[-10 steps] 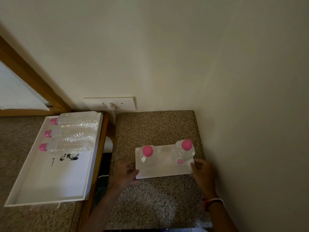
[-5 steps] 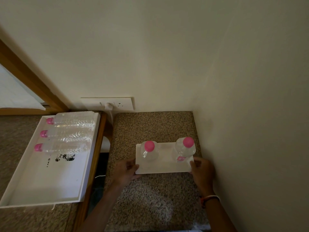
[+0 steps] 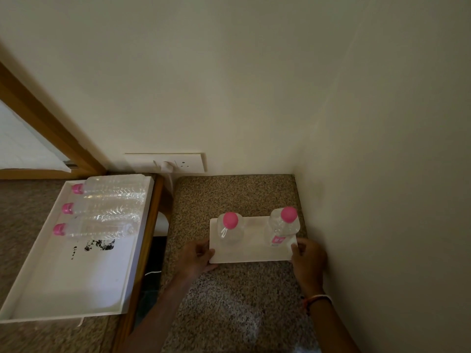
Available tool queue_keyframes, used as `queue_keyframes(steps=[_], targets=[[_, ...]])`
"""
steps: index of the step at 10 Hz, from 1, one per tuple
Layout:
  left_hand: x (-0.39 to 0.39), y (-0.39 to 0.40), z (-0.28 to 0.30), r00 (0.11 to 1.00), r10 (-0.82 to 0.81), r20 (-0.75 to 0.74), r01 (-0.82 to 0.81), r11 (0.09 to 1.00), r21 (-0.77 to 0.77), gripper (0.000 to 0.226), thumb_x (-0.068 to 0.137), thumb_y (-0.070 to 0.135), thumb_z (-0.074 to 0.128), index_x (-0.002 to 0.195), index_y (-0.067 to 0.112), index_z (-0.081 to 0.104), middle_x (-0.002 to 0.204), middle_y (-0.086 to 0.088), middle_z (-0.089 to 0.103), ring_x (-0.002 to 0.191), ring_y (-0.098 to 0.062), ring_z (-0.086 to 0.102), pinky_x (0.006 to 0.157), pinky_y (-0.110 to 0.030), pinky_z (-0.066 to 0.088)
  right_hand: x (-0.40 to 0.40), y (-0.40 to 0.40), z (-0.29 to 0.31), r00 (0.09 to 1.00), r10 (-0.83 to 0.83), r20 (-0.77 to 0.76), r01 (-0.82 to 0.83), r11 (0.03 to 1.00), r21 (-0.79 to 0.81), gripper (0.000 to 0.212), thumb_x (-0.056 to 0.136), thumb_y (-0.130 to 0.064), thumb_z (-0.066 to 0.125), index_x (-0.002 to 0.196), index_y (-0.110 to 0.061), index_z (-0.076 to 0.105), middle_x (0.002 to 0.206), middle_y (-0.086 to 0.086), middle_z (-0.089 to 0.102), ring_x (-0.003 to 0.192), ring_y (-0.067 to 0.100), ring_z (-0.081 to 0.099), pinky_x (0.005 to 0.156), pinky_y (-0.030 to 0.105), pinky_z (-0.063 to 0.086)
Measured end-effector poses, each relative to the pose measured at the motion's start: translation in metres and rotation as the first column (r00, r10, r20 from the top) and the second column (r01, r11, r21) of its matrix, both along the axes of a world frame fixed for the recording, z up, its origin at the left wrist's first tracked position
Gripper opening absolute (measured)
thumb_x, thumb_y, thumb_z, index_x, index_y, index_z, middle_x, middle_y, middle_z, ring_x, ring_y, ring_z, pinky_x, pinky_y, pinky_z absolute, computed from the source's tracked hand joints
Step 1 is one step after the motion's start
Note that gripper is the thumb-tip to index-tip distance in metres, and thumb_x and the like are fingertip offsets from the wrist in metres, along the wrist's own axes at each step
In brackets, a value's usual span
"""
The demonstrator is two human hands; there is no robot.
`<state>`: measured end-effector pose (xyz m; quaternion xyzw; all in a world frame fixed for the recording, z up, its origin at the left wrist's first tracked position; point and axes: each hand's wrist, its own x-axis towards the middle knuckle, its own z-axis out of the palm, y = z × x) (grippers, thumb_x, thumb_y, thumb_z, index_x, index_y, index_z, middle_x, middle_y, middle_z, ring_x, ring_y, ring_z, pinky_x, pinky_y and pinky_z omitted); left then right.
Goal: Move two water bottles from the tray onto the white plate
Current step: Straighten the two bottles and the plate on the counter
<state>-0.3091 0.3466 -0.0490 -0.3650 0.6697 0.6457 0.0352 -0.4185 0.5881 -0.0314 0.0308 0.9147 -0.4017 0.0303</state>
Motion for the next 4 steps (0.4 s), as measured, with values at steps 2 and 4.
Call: queue_keyframes(steps=[2, 4], targets=[[0.001, 0.001, 0.003, 1.000, -0.017, -0.016, 0.017, 1.000, 0.012, 0.037, 0.095, -0.006, 0.058, 0.132, -0.002, 0.059, 0.104, -0.011, 0.068, 0.095, -0.023, 0.067, 0.058, -0.020, 0.062, 0.000, -0.001, 0.001, 1.000, 0.000, -0.003, 0.000, 1.000, 0.011, 0.017, 0.085, 0.003, 0.059, 0.075, 0.002, 0.073, 0.069, 0.016, 0.071, 0.060, 0.028, 0.063, 0.054, 0.024, 0.040], [0.001, 0.000, 0.005, 0.998, -0.048, -0.034, 0.049, 0.998, 0.029, 0.039, 0.096, -0.004, 0.058, 0.135, 0.002, 0.057, 0.101, -0.001, 0.064, 0.092, -0.014, 0.065, 0.057, -0.020, 0.062, -0.002, -0.001, 0.010, 0.997, 0.025, 0.077, -0.026, 1.000, 0.005, 0.016, 0.088, 0.000, 0.058, 0.084, 0.003, 0.073, 0.081, 0.019, 0.073, 0.073, 0.033, 0.068, 0.062, 0.029, 0.049]])
